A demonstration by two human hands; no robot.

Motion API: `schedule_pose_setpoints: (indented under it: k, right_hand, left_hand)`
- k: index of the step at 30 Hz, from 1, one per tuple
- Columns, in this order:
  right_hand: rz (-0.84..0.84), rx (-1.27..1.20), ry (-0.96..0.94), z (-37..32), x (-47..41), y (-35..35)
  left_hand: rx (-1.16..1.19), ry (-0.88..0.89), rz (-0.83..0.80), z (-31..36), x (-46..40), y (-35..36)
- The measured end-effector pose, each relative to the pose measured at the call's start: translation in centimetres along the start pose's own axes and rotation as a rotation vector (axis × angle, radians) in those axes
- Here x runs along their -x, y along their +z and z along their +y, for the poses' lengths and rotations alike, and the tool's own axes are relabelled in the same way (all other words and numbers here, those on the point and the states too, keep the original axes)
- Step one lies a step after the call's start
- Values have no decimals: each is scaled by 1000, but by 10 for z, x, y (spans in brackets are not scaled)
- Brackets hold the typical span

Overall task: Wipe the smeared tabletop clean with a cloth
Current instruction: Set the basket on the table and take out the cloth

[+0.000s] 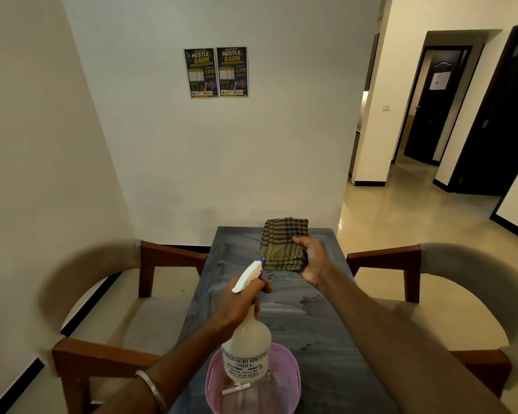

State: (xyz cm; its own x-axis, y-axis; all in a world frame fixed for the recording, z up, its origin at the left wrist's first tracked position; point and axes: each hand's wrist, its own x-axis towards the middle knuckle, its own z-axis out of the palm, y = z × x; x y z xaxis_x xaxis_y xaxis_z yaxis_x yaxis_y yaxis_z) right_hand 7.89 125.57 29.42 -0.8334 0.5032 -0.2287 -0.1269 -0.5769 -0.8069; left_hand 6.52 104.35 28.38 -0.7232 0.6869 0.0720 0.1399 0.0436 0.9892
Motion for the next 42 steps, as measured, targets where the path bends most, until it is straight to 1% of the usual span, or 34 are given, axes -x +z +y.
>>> schedule_pose_setpoints:
  k: [5, 11, 16, 21, 25, 28, 33, 38, 42]
  right_hand:
    - [-1, -33, 22, 6, 5, -13]
    - [-20, -102, 25, 18, 14, -23]
    - [31, -167, 23, 44, 22, -36]
    - [98, -147, 65, 73, 34, -52]
    - [158, -152, 114, 95, 43, -66]
    - [204, -144, 136, 108, 50, -74]
    - [248, -154, 151, 117, 56, -80]
    - [266, -145, 159, 121, 59, -83]
    - [270, -153, 169, 124, 65, -84]
  left_hand:
    - [61, 5, 72, -4, -9, -13]
    - [103, 76, 58, -24, -5, -18]
    - [85, 41, 88, -59, 8, -8]
    - [29, -60, 101, -93, 18, -1]
    - [16, -46, 130, -118, 27, 3]
    - [-41, -24, 153, -134, 32, 4]
    - [-57, -3, 155, -156, 37, 1]
    - [-103, -83, 148, -178, 38, 1]
    - [-106, -119, 184, -187, 42, 5]
